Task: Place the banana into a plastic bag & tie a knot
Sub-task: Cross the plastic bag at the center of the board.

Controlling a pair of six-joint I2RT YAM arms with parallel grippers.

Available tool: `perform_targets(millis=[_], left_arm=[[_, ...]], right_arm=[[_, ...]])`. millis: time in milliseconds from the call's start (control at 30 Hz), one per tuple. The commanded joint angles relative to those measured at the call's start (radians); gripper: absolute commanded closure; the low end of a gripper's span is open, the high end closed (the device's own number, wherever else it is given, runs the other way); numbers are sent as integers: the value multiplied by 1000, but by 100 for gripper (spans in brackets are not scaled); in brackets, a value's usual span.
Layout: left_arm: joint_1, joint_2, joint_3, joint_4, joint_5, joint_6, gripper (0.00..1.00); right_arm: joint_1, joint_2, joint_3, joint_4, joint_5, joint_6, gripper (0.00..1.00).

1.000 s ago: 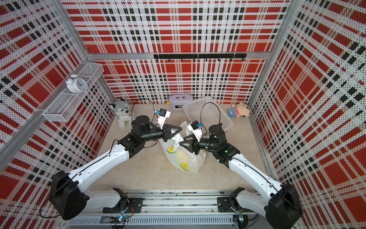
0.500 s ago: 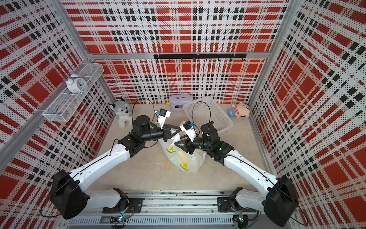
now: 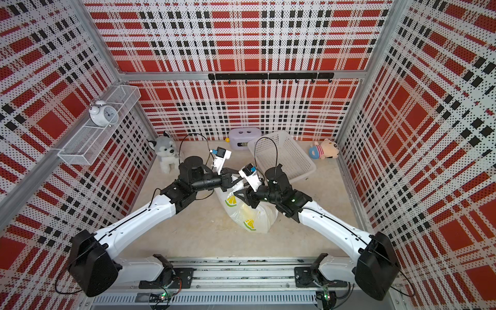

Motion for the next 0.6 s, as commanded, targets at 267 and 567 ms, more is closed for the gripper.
perform_targets(millis=[267,567], left_arm=[[-2,-4,-9,22,11,6,100],[13,-5,-5,21,11,-9,100]], right_arm=[[18,25,51,13,49,23,66],[27,35,63,6,76,37,100]])
